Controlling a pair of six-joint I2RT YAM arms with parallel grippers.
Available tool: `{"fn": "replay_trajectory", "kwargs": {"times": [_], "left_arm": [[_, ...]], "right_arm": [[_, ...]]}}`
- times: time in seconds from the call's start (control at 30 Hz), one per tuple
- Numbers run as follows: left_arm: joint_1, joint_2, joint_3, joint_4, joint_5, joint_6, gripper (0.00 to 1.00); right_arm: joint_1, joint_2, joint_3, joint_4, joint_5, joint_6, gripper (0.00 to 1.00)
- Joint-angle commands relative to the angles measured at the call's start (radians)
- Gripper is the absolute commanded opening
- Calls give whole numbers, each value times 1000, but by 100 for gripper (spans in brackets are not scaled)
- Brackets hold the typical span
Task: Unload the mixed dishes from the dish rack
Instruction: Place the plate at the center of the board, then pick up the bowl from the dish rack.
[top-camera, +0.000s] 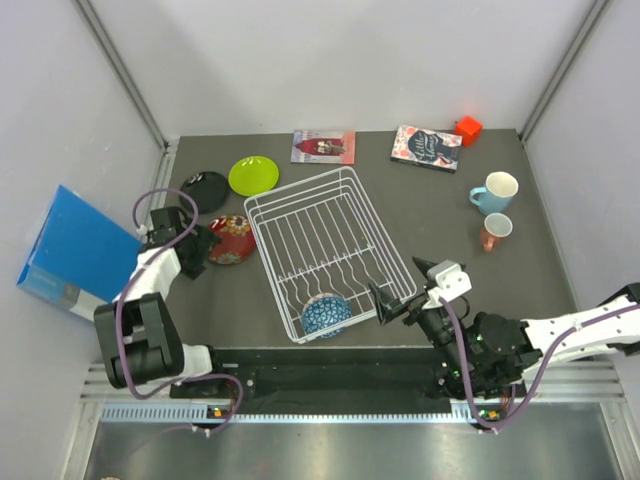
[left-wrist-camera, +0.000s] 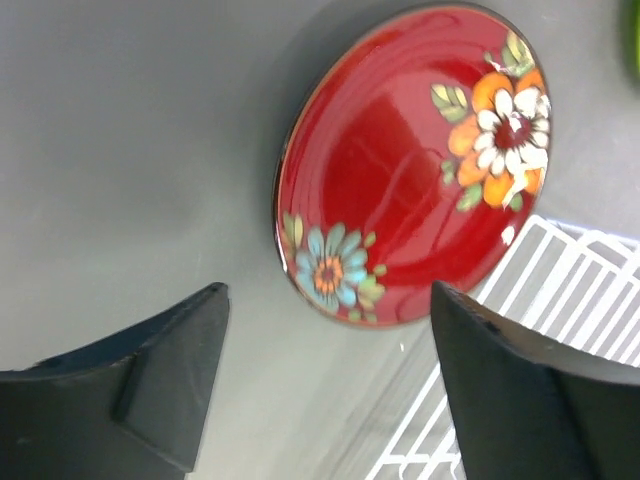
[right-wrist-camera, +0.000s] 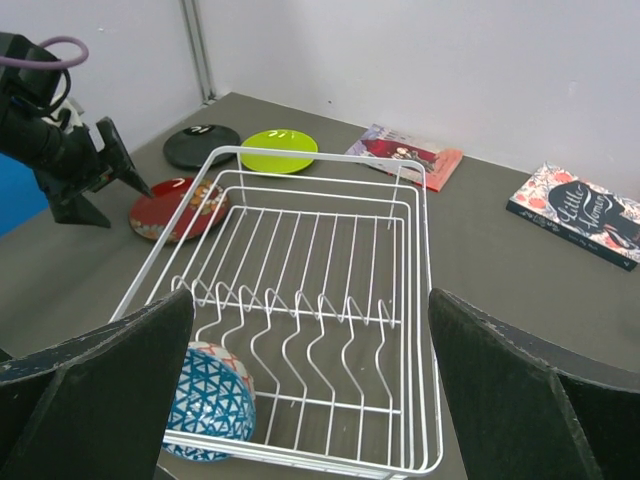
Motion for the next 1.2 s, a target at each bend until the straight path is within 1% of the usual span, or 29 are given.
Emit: {"fn": "replay_trajectory", "kwargs": {"times": [0.0,0.1,0.13,0.2,0.23,0.27,0.37,0.4,0.43,0.47,0.5,0.53,0.6,0.63,0.7,0.73,0.8,0.83,0.9,0.93,0.97,1.0,1.03,1.1,1.13,1.17], "left_arm": [[9,-110,29,-109,-6,12,92],[6,-198,49,-175,13,-14,99],[5,-257,40,-172,46,-25,99],[-5,-322,15,-175,57,-48,99],[-21,-380,14,-181,51,-49,99],[-35,-402,24,-193,25,-48,99],[-107,-469,63,-258,-31,-32,99],[-126,-486,71,-268,-41,-31,99],[-174,-518,75,-269,-48,-31,99],[-201,-532,87,-270,-53,-31,99],[-230,-538,95,-272,-64,-26,99],[-306,-543,103,-276,-73,-22,99],[-385,-546,109,-256,-75,21,99],[-461,-543,110,-241,-73,37,99],[-537,-538,112,-221,-47,105,99],[-619,-528,117,-216,-45,129,99],[-716,-511,130,-206,-51,213,99],[-826,-486,136,-209,-109,237,99],[-949,-433,170,-236,-188,296,99],[-1071,-413,195,-244,-291,308,99],[-1136,-391,208,-264,-344,333,99],[-1199,-336,222,-276,-402,340,99],[-1318,-305,260,-291,-547,348,99],[-1411,-211,305,-350,-666,356,99],[-1448,-184,340,-374,-697,353,99],[-1454,-166,347,-376,-700,369,99]], "right_arm": [[-10,21,31,-1,-16,19,100],[-15,40,41,3,-19,28,100],[-27,46,44,4,-22,32,100],[-62,66,57,7,-28,58,100],[-79,74,63,0,-36,66,100],[-97,90,89,-84,-49,87,100],[-223,139,179,-279,-152,244,100],[-307,149,201,-388,-224,340,100],[-344,161,233,-440,-259,377,100],[-381,169,239,-456,-290,397,100],[-445,172,244,-467,-351,423,99],[-474,175,247,-479,-378,436,100],[-557,182,253,-487,-446,466,100],[-585,189,267,-503,-467,477,100],[-660,216,287,-539,-525,514,100],[-677,225,305,-565,-539,522,100],[-708,242,314,-570,-563,525,100],[-709,245,316,-571,-565,525,100],[-716,258,319,-568,-568,519,100],[-719,267,324,-568,-568,517,100],[-719,271,325,-570,-568,513,100],[-719,278,328,-570,-565,513,100],[-719,284,330,-570,-563,510,100],[-722,290,333,-571,-562,511,100],[-720,291,333,-571,-560,511,100],[-722,293,333,-573,-557,511,100]]}}
